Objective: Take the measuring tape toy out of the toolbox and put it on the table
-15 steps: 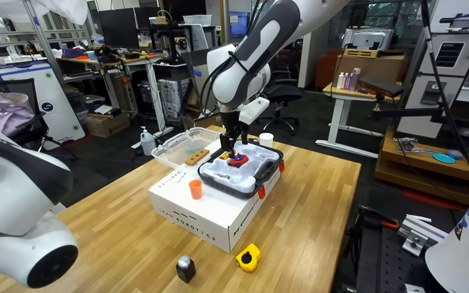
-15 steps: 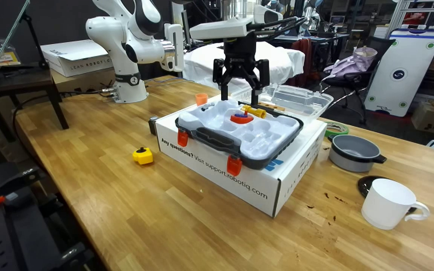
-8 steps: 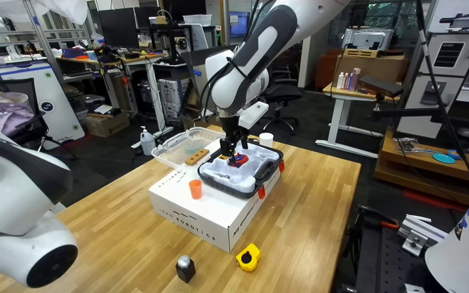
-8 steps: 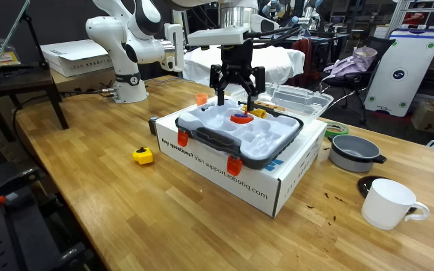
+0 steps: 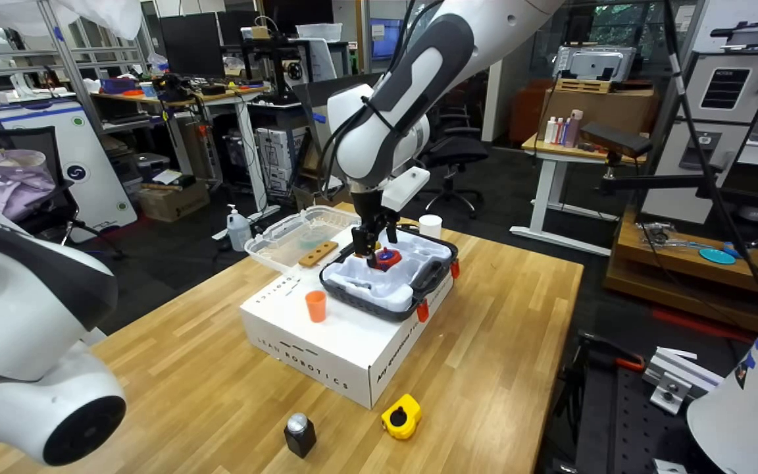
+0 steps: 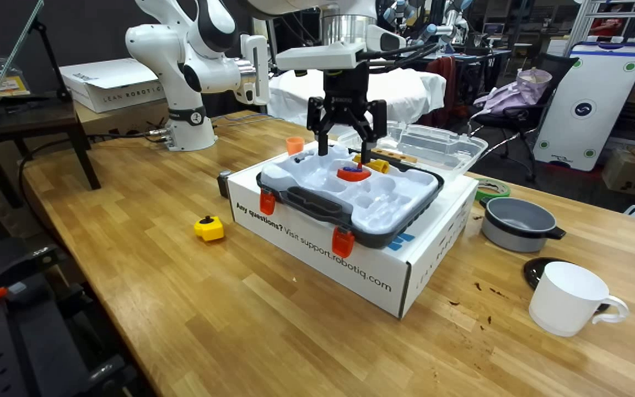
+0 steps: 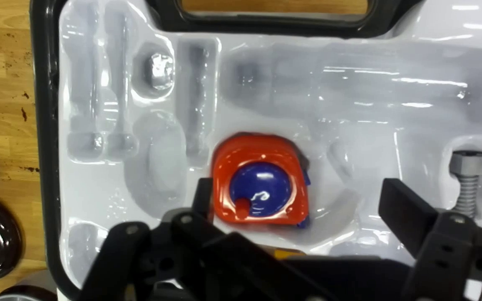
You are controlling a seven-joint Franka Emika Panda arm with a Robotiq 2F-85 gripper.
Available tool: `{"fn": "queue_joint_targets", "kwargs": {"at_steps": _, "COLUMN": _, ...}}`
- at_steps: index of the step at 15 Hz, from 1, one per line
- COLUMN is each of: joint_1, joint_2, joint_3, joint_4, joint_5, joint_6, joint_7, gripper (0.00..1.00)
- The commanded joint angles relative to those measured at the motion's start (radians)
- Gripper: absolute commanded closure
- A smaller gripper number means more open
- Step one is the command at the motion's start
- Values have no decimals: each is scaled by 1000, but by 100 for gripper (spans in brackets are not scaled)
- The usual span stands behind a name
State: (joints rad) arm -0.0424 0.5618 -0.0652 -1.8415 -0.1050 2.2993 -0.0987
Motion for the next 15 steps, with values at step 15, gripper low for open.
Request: {"fn": "queue_joint_targets", "kwargs": {"at_steps": 15, "joint_1": -23, "joint_2": 60, "joint_3": 1, "joint_4": 93, "joint_5": 4, "joint_6": -71, "joint_7": -4, "gripper": 0}}
